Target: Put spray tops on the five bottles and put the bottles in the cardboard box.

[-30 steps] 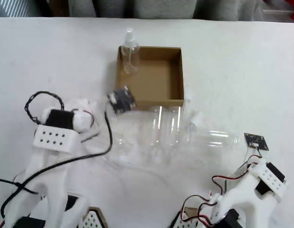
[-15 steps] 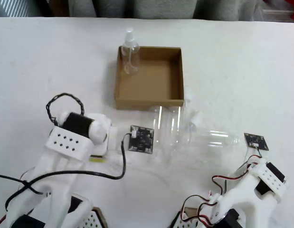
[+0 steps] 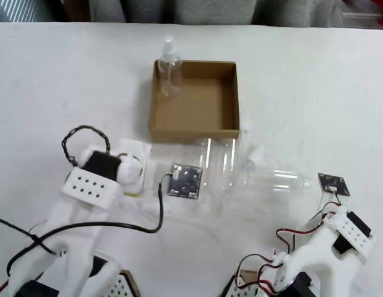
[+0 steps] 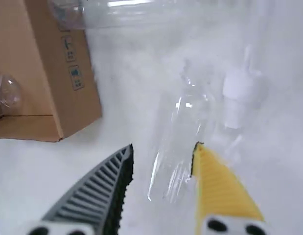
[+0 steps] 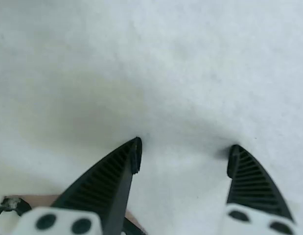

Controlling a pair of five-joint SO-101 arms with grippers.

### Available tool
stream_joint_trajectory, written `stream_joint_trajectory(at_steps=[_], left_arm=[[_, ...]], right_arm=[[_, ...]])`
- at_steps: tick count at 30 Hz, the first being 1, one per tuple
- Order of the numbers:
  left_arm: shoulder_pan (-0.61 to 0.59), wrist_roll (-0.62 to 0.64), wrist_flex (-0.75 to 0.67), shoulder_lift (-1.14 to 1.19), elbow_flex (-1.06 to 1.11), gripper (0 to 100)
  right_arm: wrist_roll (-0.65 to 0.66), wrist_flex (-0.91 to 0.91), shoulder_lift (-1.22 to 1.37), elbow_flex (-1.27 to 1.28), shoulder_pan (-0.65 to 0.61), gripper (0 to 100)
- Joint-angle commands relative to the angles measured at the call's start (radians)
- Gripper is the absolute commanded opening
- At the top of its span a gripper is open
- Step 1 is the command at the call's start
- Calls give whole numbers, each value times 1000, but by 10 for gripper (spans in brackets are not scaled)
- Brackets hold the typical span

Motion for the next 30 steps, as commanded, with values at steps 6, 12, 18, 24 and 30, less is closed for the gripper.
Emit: stream_joint_trajectory(at_steps=[6,12,18,24,30], left_arm=[[-5,14,-149,-24,52,264],[-2,8,-157,150,-28,264],[5,11,-155,315,-104,264],[38,15,-222,377,-103,268],[64,63,-281,496,-129,269]], right_arm=[[11,-38,16,2,1,262],[11,-38,16,2,-1,262],[11,-38,16,2,-1,262],[11,-38,16,2,-1,262],[11,-38,15,2,-1,262]])
